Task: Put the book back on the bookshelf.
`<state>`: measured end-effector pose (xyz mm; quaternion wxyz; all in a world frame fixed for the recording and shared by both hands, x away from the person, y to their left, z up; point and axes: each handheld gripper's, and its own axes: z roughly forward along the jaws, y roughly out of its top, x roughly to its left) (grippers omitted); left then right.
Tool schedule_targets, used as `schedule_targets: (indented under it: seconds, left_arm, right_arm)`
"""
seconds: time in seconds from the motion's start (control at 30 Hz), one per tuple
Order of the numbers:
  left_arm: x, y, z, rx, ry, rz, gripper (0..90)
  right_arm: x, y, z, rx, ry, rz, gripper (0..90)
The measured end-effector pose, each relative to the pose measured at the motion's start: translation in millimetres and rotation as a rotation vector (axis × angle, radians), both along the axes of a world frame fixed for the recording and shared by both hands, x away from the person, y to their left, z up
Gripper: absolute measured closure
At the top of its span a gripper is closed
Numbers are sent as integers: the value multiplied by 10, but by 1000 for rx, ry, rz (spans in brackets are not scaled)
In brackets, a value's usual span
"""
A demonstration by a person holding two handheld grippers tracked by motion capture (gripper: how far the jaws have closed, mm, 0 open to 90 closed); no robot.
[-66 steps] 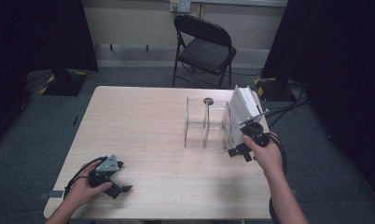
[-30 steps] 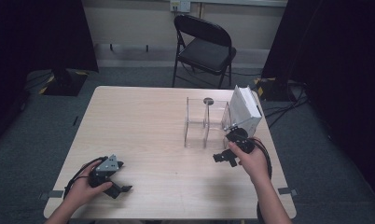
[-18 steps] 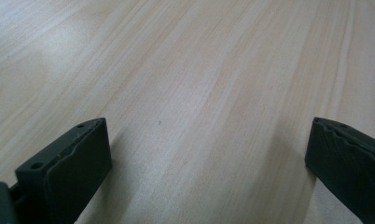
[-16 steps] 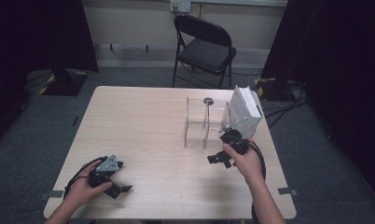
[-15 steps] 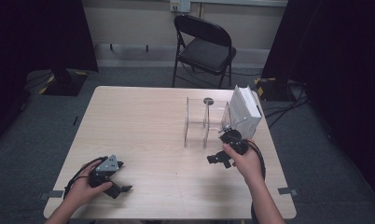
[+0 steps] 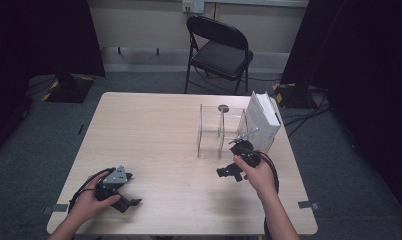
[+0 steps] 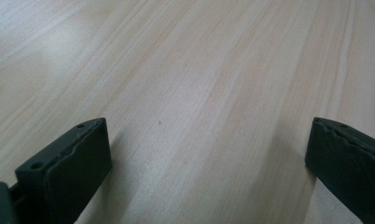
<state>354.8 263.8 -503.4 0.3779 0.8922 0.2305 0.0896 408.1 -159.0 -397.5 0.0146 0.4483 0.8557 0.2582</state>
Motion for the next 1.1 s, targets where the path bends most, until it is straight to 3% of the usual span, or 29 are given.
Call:
schedule_targets:
  seconds: [1.1]
  left_arm:
    - [0, 0, 0, 0, 0, 0, 0]
  right_arm:
    - [-59, 267, -309, 56, 12, 58, 151]
